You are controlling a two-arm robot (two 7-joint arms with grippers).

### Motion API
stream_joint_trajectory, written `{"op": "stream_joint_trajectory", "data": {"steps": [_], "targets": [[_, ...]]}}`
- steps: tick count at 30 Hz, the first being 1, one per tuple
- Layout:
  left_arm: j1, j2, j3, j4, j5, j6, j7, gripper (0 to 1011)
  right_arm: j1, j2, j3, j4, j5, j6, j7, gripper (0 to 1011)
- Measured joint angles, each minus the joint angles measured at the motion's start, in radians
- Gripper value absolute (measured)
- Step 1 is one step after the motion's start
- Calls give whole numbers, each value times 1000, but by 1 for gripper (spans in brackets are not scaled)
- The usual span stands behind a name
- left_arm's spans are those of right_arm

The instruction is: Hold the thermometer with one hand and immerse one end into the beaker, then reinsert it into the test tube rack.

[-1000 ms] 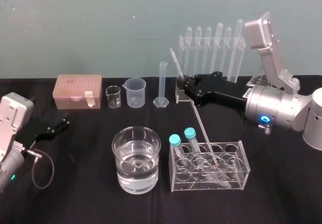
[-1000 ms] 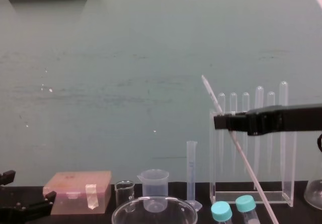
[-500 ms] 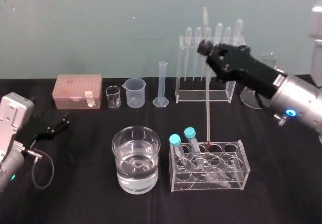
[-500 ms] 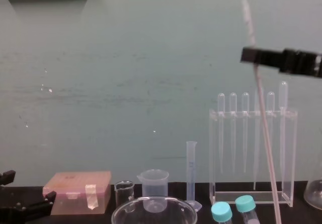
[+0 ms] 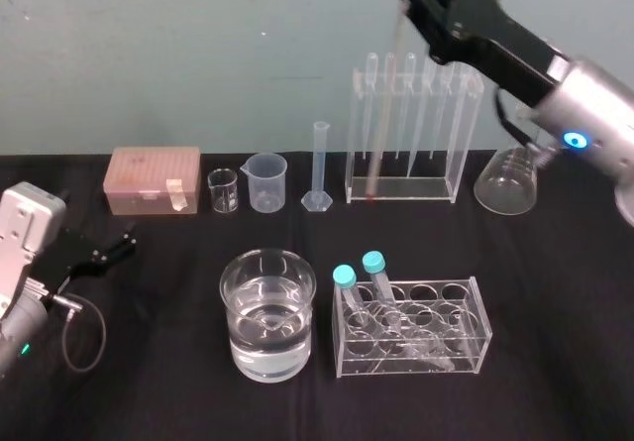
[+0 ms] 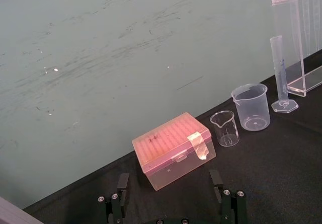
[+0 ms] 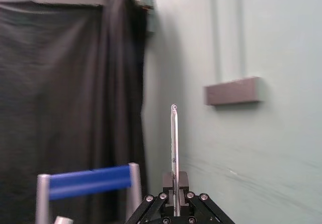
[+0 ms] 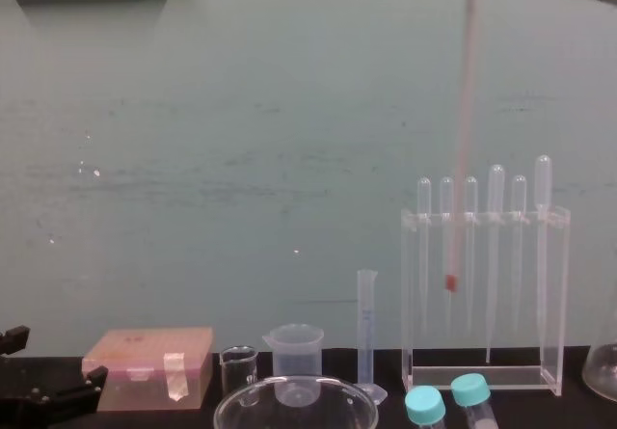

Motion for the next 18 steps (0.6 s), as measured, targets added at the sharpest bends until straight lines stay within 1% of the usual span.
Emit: {"op": "stream_joint_trajectory", "data": {"steps": [3, 4, 7, 9, 10, 12, 13, 18], "targets": [[0, 0, 0, 0, 0, 0, 0, 1008, 39, -23, -33, 22, 6, 0, 36, 57], [0, 0, 0, 0, 0, 0, 0, 1008, 60, -38, -57, 36, 11, 1, 59, 57], [0, 0, 0, 0, 0, 0, 0, 1008, 93, -67, -104, 60, 18, 7, 104, 57], [0, 0, 0, 0, 0, 0, 0, 1008, 103, -80, -123, 70, 24, 12, 121, 57], [0, 0, 0, 0, 0, 0, 0, 1008, 111, -92, -141, 79, 32, 16, 136, 57], [0, 0, 0, 0, 0, 0, 0, 1008, 117, -101, -155, 86, 40, 20, 148, 57], [0, 0, 0, 0, 0, 0, 0, 1008, 122, -110, -168, 94, 48, 25, 159, 57], [0, 0, 0, 0, 0, 0, 0, 1008, 127, -123, -205, 119, 58, 28, 184, 57]]}}
